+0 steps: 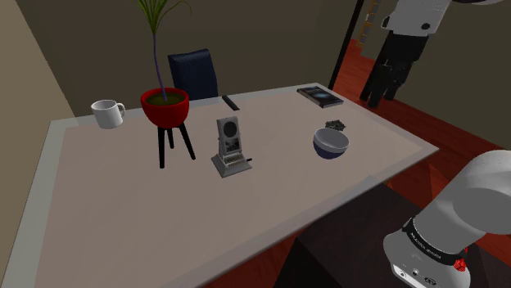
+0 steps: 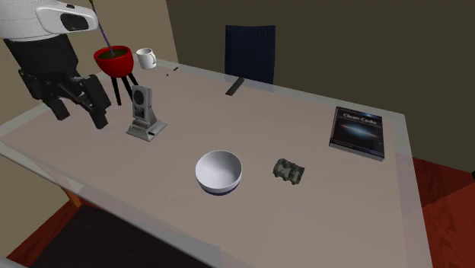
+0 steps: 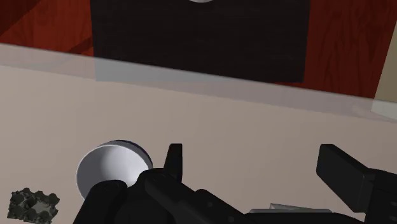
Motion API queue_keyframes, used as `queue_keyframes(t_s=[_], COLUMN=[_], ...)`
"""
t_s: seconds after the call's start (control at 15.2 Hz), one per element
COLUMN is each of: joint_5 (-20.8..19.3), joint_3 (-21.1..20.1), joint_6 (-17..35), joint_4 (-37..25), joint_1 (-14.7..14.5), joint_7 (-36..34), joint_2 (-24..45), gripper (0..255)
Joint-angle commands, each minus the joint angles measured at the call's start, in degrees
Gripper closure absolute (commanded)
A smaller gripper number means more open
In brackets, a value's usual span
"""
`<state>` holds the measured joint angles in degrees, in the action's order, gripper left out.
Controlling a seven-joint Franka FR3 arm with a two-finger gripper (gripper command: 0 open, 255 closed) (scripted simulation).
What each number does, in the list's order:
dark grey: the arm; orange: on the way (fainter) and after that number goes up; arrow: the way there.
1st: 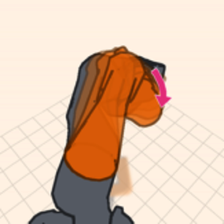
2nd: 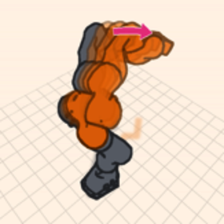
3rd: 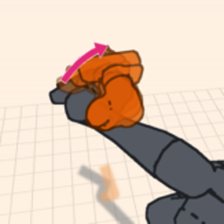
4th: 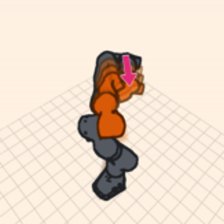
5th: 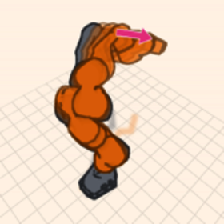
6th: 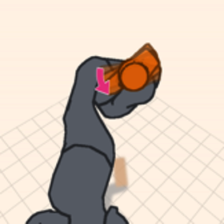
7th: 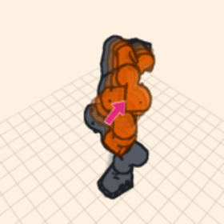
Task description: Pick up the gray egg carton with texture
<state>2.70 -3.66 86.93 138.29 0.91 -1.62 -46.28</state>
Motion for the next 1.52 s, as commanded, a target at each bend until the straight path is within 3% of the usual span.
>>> queue_keyframes(t_s=[0.0, 0.73, 1.45], joint_5=[0.0, -8.35, -13.02], joint_3=[0.0, 8.19, 16.69], joint_6=[0.0, 21.38, 44.01], joint_4=[0.0, 9.51, 8.5], joint_1=[0.0, 4.13, 7.42], joint_7=[0.0, 10.32, 19.85], joint_2=[0.0, 8.13, 27.15], gripper=[0, 0, 0])
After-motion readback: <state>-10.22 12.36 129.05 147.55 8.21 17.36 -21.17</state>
